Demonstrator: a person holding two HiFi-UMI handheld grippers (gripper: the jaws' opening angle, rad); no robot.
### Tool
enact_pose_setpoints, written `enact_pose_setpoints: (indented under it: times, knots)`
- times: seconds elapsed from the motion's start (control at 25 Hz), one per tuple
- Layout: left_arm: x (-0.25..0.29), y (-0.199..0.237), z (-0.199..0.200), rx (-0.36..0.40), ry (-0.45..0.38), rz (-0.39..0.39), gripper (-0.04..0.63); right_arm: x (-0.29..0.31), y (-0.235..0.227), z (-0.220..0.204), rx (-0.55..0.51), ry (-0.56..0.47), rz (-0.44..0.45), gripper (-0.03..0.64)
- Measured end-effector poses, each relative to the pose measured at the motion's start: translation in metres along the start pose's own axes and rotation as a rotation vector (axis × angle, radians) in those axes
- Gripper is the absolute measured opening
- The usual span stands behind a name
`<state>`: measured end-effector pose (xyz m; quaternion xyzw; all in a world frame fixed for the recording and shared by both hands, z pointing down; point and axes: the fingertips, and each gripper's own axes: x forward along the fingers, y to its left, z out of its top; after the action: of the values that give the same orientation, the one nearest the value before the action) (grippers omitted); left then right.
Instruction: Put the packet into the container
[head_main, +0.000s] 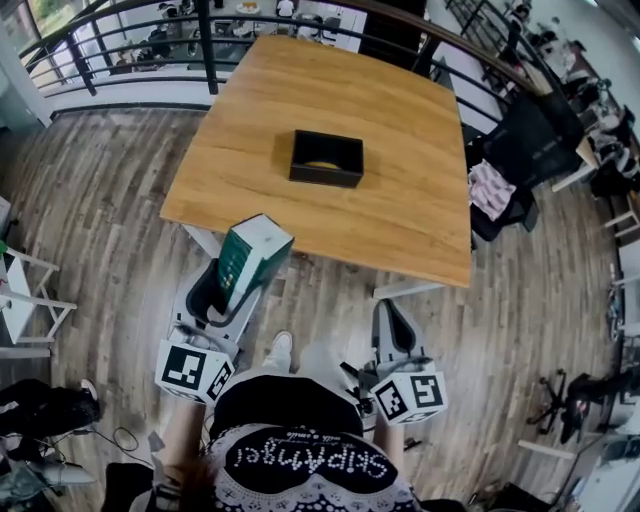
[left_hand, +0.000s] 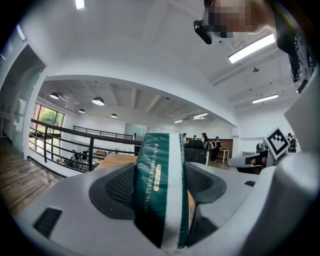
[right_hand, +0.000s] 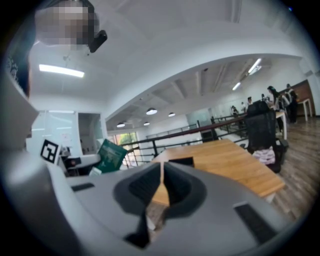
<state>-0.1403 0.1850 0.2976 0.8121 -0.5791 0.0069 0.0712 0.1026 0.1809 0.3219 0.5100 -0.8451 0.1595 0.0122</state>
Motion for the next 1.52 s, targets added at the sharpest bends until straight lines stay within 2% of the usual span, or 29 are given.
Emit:
enact_pose_setpoints:
  times: [0.36,0.64,1.12,1.52]
  knots:
    - [0.008,0.010,-0.001,-0.014,0.010,0.015,0.336,0.008,-0.002,-0.001,0.013,0.016,-0.006,0.040]
    - [0.028,0.016,-0.002,-0.022,0.026,0.048,0.336,0.028,-0.022,-0.001,0.023,0.046,0.005,0.040]
    - [0.078,0.018,0.016,-0.029,-0.034,0.132,0.334,0.069,-0.071,0.026,-0.008,0.066,0.052,0.041]
    - [0.116,-0.001,0.019,-0.016,-0.059,0.152,0.331,0.090,-0.112,0.039,-0.014,0.048,0.082,0.040]
